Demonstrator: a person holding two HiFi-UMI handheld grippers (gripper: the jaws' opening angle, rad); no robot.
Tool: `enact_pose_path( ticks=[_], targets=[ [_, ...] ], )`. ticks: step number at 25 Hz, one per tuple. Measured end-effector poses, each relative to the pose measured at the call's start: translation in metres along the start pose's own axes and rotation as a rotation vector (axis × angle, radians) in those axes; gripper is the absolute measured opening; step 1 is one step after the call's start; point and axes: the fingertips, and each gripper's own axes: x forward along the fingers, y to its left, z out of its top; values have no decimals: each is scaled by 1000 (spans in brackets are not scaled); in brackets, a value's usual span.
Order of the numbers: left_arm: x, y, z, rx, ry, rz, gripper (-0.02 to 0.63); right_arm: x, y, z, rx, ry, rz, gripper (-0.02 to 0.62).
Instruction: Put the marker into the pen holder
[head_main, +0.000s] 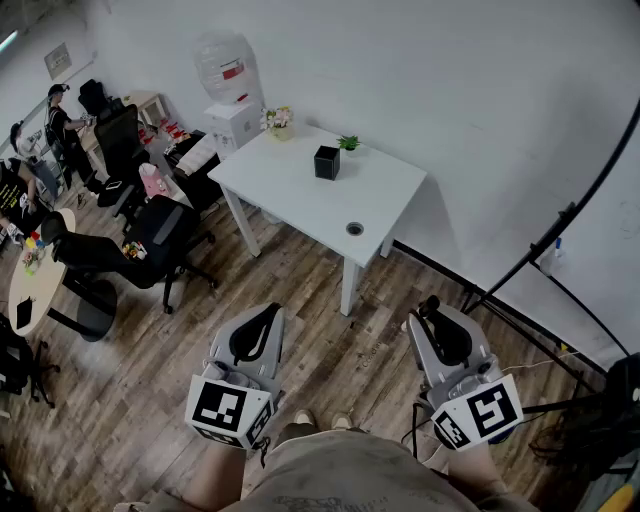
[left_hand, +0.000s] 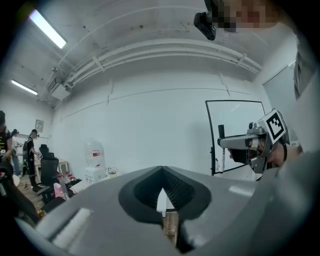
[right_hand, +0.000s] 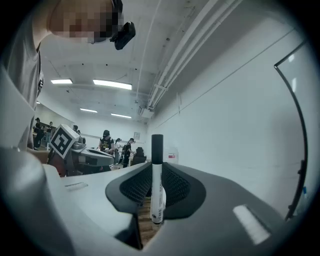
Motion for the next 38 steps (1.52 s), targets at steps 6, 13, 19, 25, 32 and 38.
enact_pose_path(
  ticks=[6,13,19,25,32,38],
  targets=[
    [4,-9,-3,2,4,-15,0,-6,-8,2,56,-30,-5,89],
    [10,-18,-2,4,13,-26,0,-8,-12,-1,61,-16,1,89],
    [12,-24,-3,15,14,-23,0,-10,-9,-8,57,4,31,90],
    [15,-16,-8,19,18,-20,0,0,-6,-13,60,12,45,90],
    [33,8,-7,11,7,-22,0,34,-13,-16,48,18,43,89],
    [65,52,-15,-6,10,-18,0,86,-17,-14,50,15,70,89]
  ],
)
